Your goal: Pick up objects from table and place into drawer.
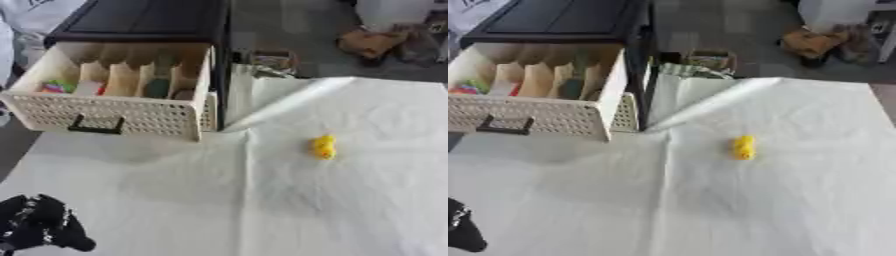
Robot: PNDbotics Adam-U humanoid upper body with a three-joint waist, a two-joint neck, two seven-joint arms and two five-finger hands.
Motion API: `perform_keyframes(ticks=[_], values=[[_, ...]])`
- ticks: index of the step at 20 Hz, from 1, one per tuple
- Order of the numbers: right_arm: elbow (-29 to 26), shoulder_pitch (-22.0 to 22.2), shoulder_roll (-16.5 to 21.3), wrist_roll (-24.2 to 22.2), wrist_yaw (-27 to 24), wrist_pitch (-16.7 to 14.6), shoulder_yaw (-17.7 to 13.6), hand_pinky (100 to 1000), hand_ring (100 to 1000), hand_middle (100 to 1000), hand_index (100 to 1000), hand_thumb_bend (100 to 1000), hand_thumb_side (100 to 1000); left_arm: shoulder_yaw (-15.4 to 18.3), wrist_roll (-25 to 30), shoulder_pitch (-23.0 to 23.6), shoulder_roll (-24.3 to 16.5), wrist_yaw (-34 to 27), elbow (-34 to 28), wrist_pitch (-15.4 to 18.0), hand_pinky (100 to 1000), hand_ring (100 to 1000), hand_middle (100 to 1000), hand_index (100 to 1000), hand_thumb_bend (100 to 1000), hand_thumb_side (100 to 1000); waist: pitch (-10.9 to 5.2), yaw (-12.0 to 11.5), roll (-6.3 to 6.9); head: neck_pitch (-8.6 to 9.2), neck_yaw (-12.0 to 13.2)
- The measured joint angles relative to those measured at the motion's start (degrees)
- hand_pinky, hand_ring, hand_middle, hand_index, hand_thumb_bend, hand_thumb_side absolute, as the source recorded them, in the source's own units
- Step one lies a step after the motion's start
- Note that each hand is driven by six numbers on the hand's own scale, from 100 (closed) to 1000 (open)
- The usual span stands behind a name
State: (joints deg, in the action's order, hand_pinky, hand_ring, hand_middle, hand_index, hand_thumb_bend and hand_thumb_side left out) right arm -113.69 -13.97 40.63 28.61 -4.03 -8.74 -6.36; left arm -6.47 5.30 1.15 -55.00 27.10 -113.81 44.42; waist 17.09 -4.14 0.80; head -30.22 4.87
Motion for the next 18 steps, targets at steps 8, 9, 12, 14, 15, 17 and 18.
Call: perform_keyframes(ticks=[8, 9, 12, 14, 15, 17, 18], values=[[0.0, 1.3, -1.1, -0.5, 1.1, -1.1, -0.1, 799, 738, 426, 810, 336, 1000, -0.1, 8.6, -4.2, -4.1, 6.2, 0.0, -8.2, 361, 531, 581, 865, 105, 408, 0.82, 1.0, 0.33, 0.08, 1.0], [0.0, 1.5, -1.1, -0.5, 1.3, -1.2, -0.2, 799, 738, 425, 809, 336, 1000, -0.1, 9.2, -4.8, -4.4, 6.4, 0.0, -9.2, 362, 532, 582, 866, 105, 408, 0.97, 1.2, 0.45, 0.10, 1.1], [0.0, 1.7, -1.2, -0.4, 1.7, -1.3, -0.3, 798, 735, 421, 805, 340, 1000, -0.1, 10.3, -6.0, -5.1, 6.7, 0.0, -11.8, 362, 532, 582, 870, 105, 408, 1.40, 2.0, 0.71, 0.17, 1.5], [0.0, 1.9, -1.5, -0.5, 1.9, -1.4, -0.3, 798, 734, 421, 804, 341, 1000, -0.1, 10.8, -6.7, -5.5, 6.6, 0.0, -13.4, 362, 531, 582, 868, 105, 408, 1.73, 2.3, 0.83, 0.51, 1.6], [0.0, 1.9, -1.6, -0.5, 2.0, -1.5, -0.3, 798, 733, 421, 803, 341, 1000, -0.1, 11.1, -7.1, -5.5, 6.3, 0.0, -14.2, 362, 531, 582, 868, 105, 408, 1.86, 2.4, 0.87, 0.64, 1.6], [0.0, 1.9, -1.6, -0.4, 2.0, -1.7, -0.3, 798, 732, 420, 802, 342, 1000, -0.1, 11.8, -8.0, -5.6, 5.4, 0.0, -15.7, 370, 538, 588, 867, 105, 408, 2.17, 2.7, 0.87, 1.07, 1.7], [0.0, 1.9, -1.7, -0.3, 2.1, -1.8, -0.3, 799, 731, 419, 801, 343, 1000, -0.1, 12.3, -8.5, -5.8, 4.9, 0.0, -16.5, 353, 535, 589, 868, 105, 408, 2.33, 2.8, 0.87, 1.19, 1.8]])
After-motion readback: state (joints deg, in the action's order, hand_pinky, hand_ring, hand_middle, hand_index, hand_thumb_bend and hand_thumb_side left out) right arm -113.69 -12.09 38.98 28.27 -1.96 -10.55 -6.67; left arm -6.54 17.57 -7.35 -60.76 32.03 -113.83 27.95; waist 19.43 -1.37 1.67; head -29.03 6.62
